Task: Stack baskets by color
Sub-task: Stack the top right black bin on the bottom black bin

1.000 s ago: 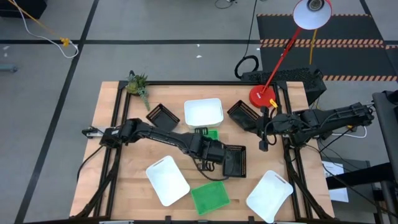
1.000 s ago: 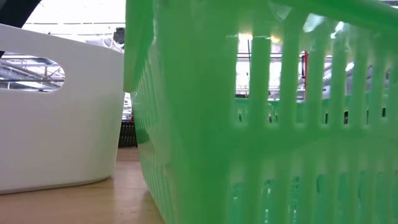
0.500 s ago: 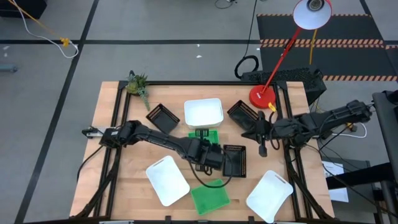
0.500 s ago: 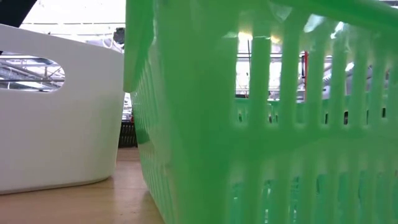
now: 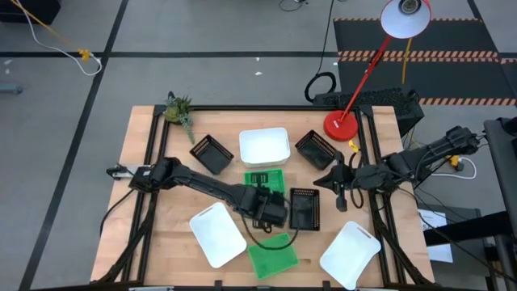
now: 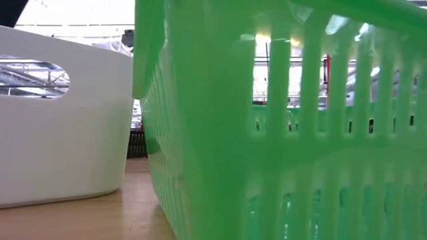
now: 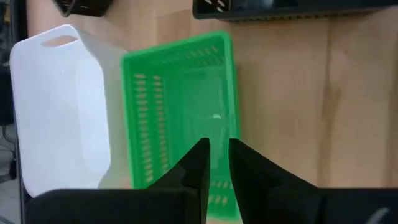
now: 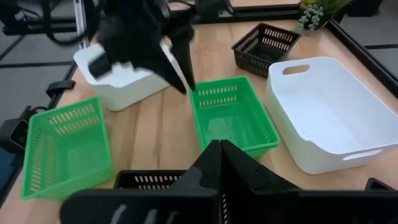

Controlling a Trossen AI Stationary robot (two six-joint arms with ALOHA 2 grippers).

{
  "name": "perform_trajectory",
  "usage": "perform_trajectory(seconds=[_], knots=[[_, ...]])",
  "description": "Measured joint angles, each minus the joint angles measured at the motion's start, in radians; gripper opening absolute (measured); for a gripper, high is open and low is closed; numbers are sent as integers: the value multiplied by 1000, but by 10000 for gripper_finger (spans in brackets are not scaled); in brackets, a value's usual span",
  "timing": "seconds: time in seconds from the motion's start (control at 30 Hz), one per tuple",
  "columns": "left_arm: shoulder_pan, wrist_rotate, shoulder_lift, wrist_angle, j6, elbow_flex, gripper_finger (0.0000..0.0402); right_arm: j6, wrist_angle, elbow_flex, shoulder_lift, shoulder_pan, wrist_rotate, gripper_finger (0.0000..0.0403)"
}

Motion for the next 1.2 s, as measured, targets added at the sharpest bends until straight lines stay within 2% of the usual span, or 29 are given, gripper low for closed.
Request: perform_trajectory(seconds=[0.1,0.17,0.37,0.5,0.67,0.8,0.97,1.2], knots=[[-21,-20,-104,77,-16,-108,62,-3,1,0,10,0,0,0],[-27,-22,-203,146,-13,-226,62,-5,3,0,18,1,-1,0],[-15,-7,-554,436,44,-567,62,-14,29,0,29,3,1,0],[-11,-6,-752,585,99,-743,62,-29,92,0,41,1,54,0],[-12,-8,-949,763,153,-940,62,-56,157,18,85,-10,52,6],[-12,-7,-1049,860,166,-1082,62,-77,142,76,154,-13,51,26],[-19,-7,-1117,923,138,-1206,62,-85,36,166,244,-31,54,58],[-20,-6,-1132,947,109,-1273,63,-50,-173,301,325,-136,79,93]])
